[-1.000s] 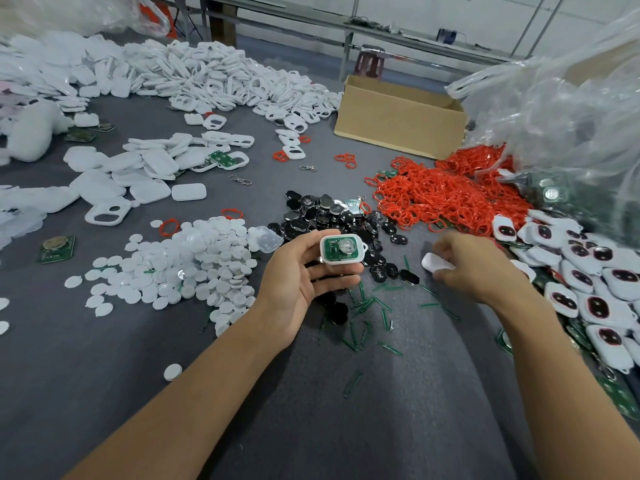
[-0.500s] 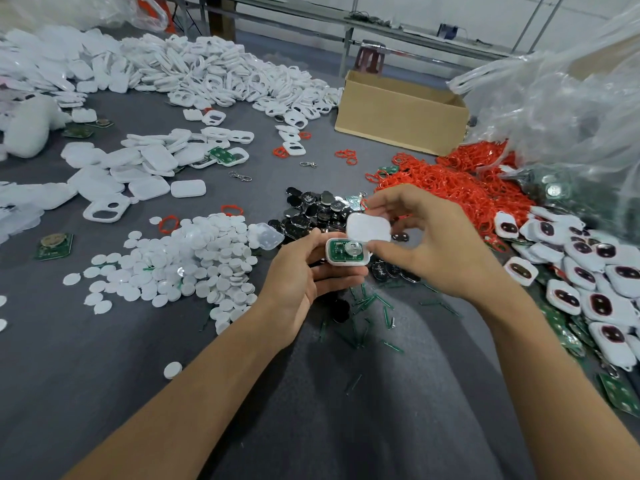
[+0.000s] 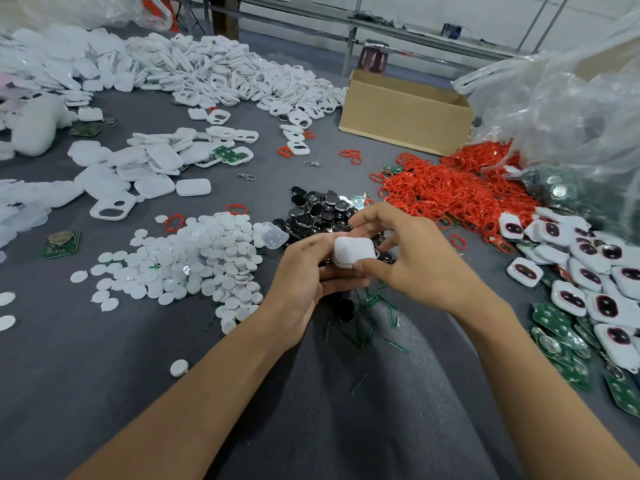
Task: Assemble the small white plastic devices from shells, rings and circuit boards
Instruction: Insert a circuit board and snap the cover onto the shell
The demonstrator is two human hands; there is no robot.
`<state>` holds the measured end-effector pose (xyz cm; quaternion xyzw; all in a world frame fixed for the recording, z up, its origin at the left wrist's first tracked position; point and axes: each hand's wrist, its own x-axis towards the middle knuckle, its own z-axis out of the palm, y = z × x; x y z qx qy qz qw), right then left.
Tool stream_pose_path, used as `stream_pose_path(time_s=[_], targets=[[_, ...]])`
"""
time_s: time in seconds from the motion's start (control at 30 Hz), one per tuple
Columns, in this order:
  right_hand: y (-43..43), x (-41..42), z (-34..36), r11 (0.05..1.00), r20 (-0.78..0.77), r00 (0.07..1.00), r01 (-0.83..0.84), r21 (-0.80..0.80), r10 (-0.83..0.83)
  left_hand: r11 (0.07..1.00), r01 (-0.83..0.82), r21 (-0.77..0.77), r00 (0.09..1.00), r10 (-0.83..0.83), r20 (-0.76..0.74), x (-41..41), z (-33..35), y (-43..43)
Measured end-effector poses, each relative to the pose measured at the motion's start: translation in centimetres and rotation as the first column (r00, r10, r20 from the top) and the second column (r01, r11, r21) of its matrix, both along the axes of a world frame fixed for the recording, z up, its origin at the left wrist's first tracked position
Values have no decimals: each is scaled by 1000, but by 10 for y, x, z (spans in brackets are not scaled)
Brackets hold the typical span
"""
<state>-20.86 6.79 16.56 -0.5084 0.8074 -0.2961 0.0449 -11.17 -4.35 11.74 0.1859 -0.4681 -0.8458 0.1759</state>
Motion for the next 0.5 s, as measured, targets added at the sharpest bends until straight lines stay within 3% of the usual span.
stream_pose_path(time_s=[0.5], targets=[[1,2,-6,997,95,995,5,-73,2,997,-56,-60,996,60,60,0,-3,1]])
